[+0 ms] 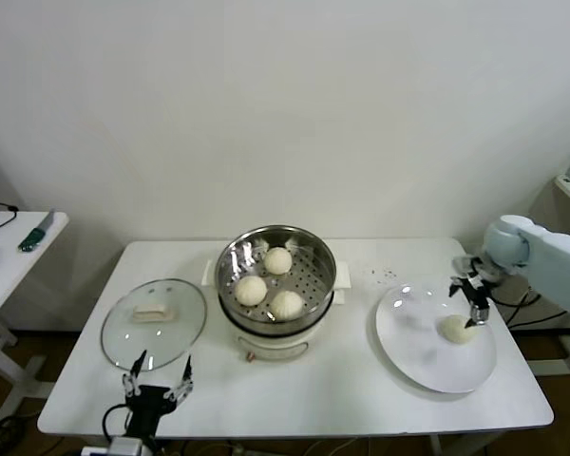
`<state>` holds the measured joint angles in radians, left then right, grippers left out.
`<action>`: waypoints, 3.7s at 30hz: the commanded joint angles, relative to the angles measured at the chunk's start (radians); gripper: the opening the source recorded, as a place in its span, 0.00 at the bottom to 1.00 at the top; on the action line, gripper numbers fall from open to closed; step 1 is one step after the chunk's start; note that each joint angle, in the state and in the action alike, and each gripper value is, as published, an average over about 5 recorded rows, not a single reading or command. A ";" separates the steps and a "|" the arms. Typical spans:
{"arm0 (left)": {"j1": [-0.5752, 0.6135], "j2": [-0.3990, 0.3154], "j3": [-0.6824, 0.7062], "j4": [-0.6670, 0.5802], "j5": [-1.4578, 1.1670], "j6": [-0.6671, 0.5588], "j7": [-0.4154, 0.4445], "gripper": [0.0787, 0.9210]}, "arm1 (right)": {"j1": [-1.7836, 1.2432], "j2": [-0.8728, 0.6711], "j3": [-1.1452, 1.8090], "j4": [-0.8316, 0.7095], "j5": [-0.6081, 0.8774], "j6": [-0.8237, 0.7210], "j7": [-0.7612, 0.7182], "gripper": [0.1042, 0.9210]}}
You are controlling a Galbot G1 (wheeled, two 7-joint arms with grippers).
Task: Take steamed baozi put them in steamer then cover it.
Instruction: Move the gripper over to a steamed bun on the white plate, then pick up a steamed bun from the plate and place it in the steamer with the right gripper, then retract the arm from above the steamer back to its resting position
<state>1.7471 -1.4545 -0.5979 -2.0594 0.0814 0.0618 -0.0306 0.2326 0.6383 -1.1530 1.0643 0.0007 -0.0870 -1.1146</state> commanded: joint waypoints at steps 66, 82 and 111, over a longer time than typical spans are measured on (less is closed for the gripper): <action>-0.014 0.048 0.069 -0.067 -0.034 0.007 0.018 0.88 | 0.710 0.645 -0.647 0.009 1.013 -0.216 0.105 0.68; -0.004 0.081 0.037 -0.057 -0.030 -0.020 0.025 0.88 | 0.528 0.771 -0.661 -0.046 0.979 -0.233 0.162 0.68; -0.023 0.091 0.032 -0.045 -0.036 -0.005 0.022 0.88 | 0.482 0.752 -0.640 -0.086 0.938 -0.236 0.134 0.88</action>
<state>1.7215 -1.3645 -0.5651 -2.1045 0.0435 0.0576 -0.0080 0.6883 1.4033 -1.8014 0.9651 0.9216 -0.3229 -0.9697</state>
